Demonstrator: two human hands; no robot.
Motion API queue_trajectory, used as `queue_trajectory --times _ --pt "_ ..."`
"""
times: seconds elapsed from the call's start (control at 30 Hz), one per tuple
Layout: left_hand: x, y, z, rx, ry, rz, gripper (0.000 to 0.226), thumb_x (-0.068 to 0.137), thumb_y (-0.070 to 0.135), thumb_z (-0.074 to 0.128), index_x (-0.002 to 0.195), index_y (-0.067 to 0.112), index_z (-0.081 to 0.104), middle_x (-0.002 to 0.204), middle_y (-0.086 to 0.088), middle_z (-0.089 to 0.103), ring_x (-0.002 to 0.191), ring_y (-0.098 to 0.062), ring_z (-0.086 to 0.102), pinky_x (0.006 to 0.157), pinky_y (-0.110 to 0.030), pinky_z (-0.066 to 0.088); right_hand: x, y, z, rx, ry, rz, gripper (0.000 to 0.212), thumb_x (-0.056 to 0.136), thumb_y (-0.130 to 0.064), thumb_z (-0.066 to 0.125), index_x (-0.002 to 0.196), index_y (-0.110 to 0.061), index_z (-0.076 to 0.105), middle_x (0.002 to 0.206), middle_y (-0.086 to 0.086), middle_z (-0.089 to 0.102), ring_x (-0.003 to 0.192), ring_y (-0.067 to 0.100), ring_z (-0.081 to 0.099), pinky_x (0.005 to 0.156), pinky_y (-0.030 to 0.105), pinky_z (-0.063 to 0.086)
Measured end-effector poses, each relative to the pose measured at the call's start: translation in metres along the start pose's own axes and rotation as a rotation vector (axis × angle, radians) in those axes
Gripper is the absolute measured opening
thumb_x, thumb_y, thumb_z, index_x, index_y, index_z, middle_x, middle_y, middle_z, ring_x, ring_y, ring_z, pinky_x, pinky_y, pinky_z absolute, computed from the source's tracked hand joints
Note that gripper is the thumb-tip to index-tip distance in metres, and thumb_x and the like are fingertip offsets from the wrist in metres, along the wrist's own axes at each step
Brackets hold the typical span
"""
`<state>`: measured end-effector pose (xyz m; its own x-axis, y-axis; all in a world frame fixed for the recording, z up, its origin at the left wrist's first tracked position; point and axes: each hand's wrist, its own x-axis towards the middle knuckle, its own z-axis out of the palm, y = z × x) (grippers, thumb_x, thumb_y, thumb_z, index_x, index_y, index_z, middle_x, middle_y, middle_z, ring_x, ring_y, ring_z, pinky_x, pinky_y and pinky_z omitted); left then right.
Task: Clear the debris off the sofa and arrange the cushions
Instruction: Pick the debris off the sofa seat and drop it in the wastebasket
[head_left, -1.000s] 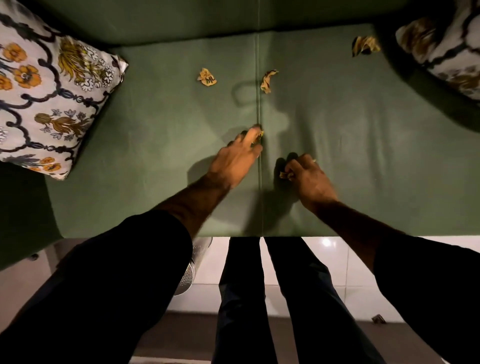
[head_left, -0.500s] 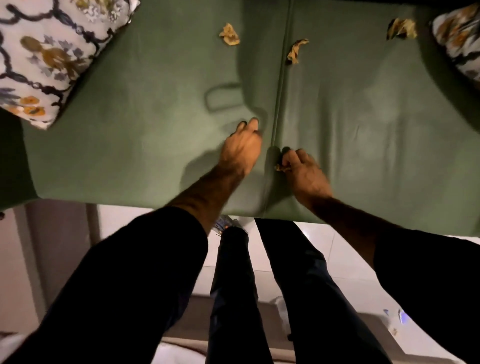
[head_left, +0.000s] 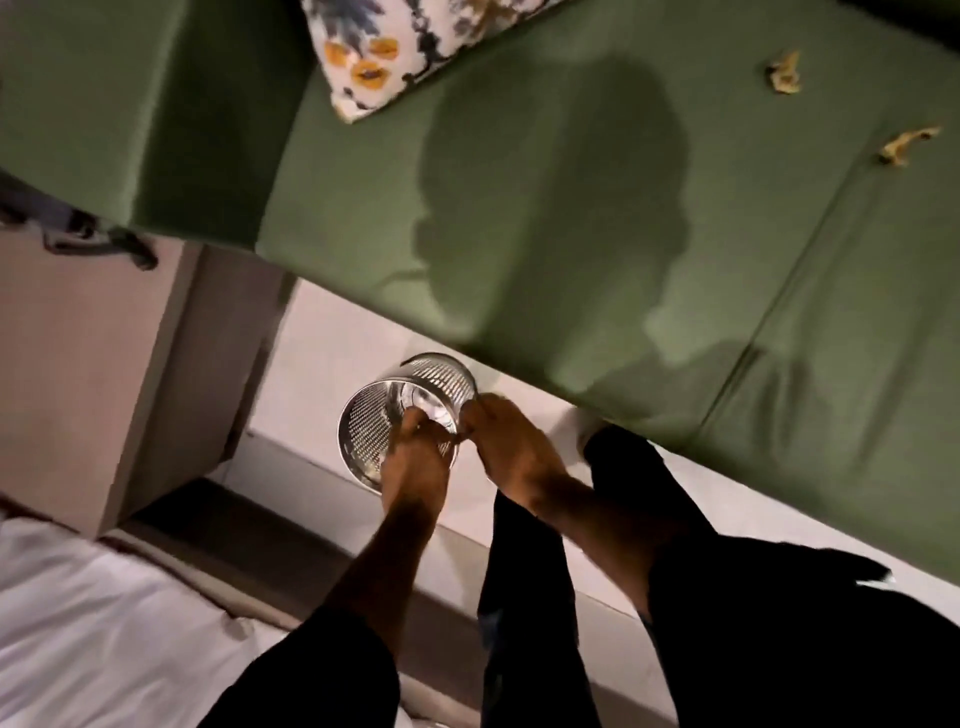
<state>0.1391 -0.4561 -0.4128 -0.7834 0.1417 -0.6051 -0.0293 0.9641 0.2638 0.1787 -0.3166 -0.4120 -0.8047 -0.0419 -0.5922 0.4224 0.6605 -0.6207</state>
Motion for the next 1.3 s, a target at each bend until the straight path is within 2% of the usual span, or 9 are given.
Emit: queue_trajectory --times 0.2,0.3,0.37,0.6,0.7,0.87,1.07,1.2,1.3 --pt "0.014 -0.064 0.008 0.012 -0.058 -0.128 0.030 0.089 0.000 0.058 0.114 0.013 0.070 0.142 -0.011 0.047 0.107 -0.039 0.065 0.088 -0.050 0.053 0.033 -0.046 0.070 -0.006 -0.125 0.003 0.050 0.096 -0.010 0.045 0.145 -0.018 0.039 0.135 0.011 0.046 0.123 0.032 0.051 0.092 0.046 0.049" --pt "0.018 -0.078 0.017 0.140 -0.175 -0.226 0.049 0.092 0.008 0.063 0.140 0.014 0.051 0.161 -0.010 0.025 0.120 -0.039 0.060 0.096 -0.049 0.052 0.035 -0.044 0.087 -0.003 -0.285 0.025 0.082 0.090 0.000 0.054 0.156 -0.031 0.016 0.154 0.009 0.029 0.122 0.036 0.056 0.093 0.047 0.052" --pt "0.017 -0.083 0.021 0.209 -0.185 -0.270 0.054 0.095 0.009 0.056 0.147 0.013 0.043 0.164 -0.012 0.021 0.123 -0.038 0.060 0.098 -0.048 0.051 0.029 -0.035 0.093 -0.017 -0.337 0.015 0.087 0.090 -0.001 0.053 0.155 -0.038 0.010 0.161 0.004 0.018 0.121 0.037 0.058 0.095 0.047 0.052" --pt "0.014 -0.046 0.025 0.132 -0.100 -0.097 0.058 0.095 0.008 0.053 0.151 0.012 0.037 0.158 -0.014 0.036 0.115 -0.041 0.064 0.101 -0.052 0.045 -0.003 0.015 0.052 -0.052 -0.024 -0.022 0.063 0.086 -0.009 0.054 0.144 -0.029 0.040 0.145 0.002 0.044 0.127 0.029 0.054 0.105 0.041 0.046" --pt "0.030 0.003 0.030 0.069 -0.100 0.135 0.046 0.089 0.004 0.056 0.134 0.016 0.055 0.140 -0.012 0.052 0.121 -0.036 0.059 0.096 -0.043 0.048 -0.012 0.042 0.005 0.025 0.101 0.012 0.056 0.083 -0.013 0.051 0.137 -0.028 0.048 0.138 -0.001 0.049 0.122 0.025 0.057 0.096 0.037 0.051" --pt "0.052 0.129 0.030 -0.037 0.124 0.533 0.013 0.089 0.025 0.051 0.097 0.025 0.060 0.105 -0.001 0.056 0.080 -0.033 0.064 0.062 -0.042 0.054 -0.022 0.105 -0.089 0.044 0.455 0.110 0.050 0.084 -0.014 0.054 0.131 -0.034 0.053 0.135 0.003 0.050 0.121 0.024 0.055 0.093 0.036 0.054" --pt "0.112 0.309 0.021 -0.062 0.163 0.822 0.025 0.083 0.002 0.056 0.100 0.016 0.069 0.110 -0.011 0.059 0.092 -0.032 0.063 0.067 -0.039 0.051 -0.001 0.206 -0.253 -0.063 0.931 0.302 0.043 0.083 -0.018 0.051 0.125 -0.022 0.060 0.132 0.013 0.050 0.113 0.034 0.053 0.095 0.044 0.049" --pt "0.167 0.402 0.016 0.141 0.135 0.870 0.027 0.088 0.005 0.055 0.109 0.019 0.063 0.132 -0.011 0.049 0.108 -0.032 0.059 0.082 -0.031 0.046 0.018 0.263 -0.322 -0.106 0.692 0.526 0.061 0.086 -0.016 0.054 0.143 -0.031 0.040 0.159 0.010 0.020 0.137 0.041 0.033 0.107 0.054 0.041" --pt "0.194 0.438 0.020 0.264 0.082 0.829 0.030 0.084 0.005 0.057 0.110 0.019 0.059 0.147 -0.007 0.040 0.121 -0.032 0.051 0.089 -0.037 0.046 0.028 0.284 -0.336 -0.173 0.607 0.525 0.052 0.092 -0.027 0.052 0.142 -0.033 0.041 0.158 0.008 0.021 0.135 0.040 0.032 0.105 0.053 0.041"
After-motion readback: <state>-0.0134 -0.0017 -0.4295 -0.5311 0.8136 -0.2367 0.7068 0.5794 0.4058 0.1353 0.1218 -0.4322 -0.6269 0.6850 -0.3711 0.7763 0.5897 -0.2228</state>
